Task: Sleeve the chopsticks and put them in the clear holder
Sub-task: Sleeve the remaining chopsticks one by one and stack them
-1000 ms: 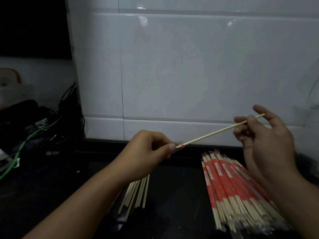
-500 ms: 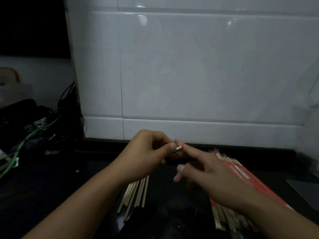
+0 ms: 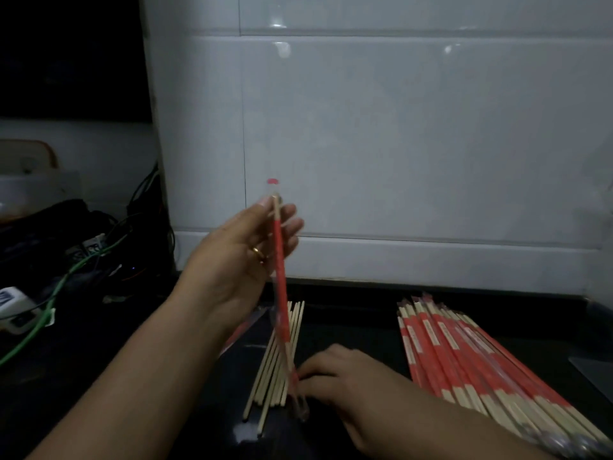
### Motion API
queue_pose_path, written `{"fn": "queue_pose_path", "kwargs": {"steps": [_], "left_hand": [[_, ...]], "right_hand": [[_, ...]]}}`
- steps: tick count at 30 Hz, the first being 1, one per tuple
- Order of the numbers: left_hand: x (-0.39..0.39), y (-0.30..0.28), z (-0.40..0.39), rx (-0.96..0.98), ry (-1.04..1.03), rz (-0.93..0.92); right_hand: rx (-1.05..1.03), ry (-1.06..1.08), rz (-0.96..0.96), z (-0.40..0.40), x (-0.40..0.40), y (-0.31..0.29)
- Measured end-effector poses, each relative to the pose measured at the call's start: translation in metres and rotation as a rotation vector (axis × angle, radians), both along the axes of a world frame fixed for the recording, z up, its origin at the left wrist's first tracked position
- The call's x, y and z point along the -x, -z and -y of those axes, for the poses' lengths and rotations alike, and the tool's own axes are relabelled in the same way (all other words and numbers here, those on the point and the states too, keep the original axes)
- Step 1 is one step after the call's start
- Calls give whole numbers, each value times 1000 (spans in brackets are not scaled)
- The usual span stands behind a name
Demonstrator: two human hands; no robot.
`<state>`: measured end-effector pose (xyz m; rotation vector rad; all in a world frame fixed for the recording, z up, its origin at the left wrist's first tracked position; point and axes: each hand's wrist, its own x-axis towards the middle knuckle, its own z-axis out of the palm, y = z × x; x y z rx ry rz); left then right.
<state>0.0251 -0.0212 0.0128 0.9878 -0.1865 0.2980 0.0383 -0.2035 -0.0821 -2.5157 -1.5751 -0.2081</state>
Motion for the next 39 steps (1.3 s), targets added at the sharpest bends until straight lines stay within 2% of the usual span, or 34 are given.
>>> {"fn": "queue_pose_path", "kwargs": {"steps": [4, 7, 10, 15, 20, 25, 26, 28, 31, 33, 36, 39], "left_hand": [[-4, -3, -8, 162, -79, -24], [-7, 0, -7, 172, -118, -23], [-6, 1, -7, 159, -195, 6], [0, 2, -2, -20, -338, 93], [0, 5, -1, -144, -373, 150], [1, 9, -1, -370, -495, 290], [1, 10, 0, -443, -499, 314], [-1, 15, 4, -630, -423, 298], [-7, 25, 8, -836, -208, 177], [-11, 31, 10, -958, -124, 132], [-12, 36, 12, -1077, -53, 119], [-11, 36, 13, -1107, -33, 123]], "right_hand": [[-15, 21, -40, 2, -2, -1], [-79, 31, 5, -1, 2, -1], [-47, 40, 17, -5, 1, 1], [-66, 1, -11, -3, -4, 2], [-130, -82, 15, 2, -4, -3], [-95, -129, 151, 3, 3, -9], [-150, -137, 193, 2, 4, -9], [-419, -128, 235, 3, 3, -11], [-1044, 49, 164, 13, 1, -32], [-1407, 168, 38, 28, 0, -49], [-1679, 354, -31, 59, -6, -69], [-1946, 390, -226, 81, -15, -78]]}}
